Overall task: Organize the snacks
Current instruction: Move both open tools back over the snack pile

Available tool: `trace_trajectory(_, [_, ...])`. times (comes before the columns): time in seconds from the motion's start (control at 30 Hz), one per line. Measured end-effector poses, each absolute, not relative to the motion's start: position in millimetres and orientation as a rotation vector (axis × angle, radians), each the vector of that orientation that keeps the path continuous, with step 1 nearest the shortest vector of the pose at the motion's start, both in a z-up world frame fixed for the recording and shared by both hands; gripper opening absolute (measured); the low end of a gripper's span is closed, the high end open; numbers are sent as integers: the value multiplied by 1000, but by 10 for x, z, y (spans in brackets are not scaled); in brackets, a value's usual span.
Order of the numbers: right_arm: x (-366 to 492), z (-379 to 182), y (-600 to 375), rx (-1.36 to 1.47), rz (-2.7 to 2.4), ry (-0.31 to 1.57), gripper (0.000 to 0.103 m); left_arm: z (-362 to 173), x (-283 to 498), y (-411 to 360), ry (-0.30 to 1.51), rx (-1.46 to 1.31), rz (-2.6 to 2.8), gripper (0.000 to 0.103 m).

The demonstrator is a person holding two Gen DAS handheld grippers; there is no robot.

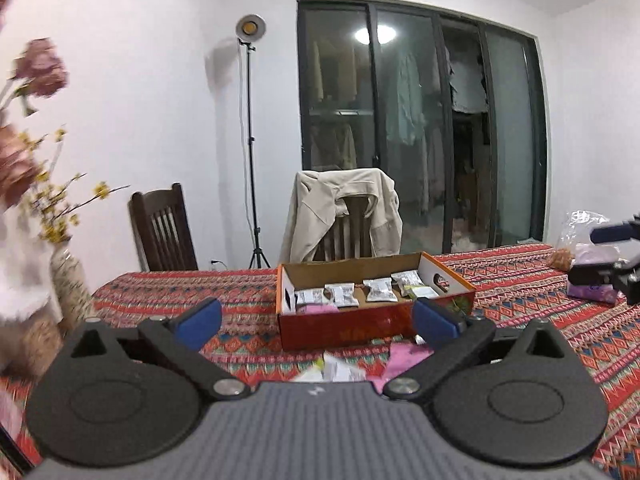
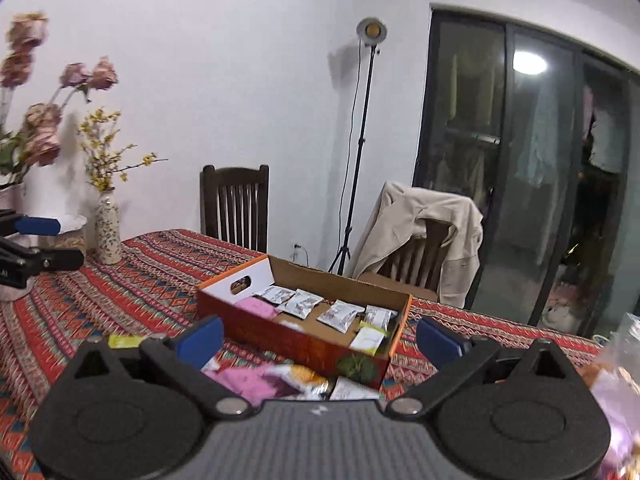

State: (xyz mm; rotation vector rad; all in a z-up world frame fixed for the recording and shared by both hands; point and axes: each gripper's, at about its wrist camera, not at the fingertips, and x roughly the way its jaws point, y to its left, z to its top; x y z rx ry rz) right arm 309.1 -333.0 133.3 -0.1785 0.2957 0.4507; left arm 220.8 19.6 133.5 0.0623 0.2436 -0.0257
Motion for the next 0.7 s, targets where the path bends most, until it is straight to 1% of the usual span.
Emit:
trace_trajectory(0.17, [2478,929,-3410,-115,414,294,103,987,1764,151,246,25,8,103])
trace_trajectory(0.27, [2196,644,-3420,-67,388,312,103,744,1617,199,295,-41,17,103])
trace_trajectory(0.43, [1866,126,-3359,-30,383,373,103,357,1527,166,398,-10,58,103])
trace_trajectory(0.57, [1750,-181,-3269,-36,365,445,103,247,1523,179,454,-25,61,103])
trace_trajectory(0.7, [1784,-292,-3238,-43,348,483,103,245,1551,193,459,-24,61,103])
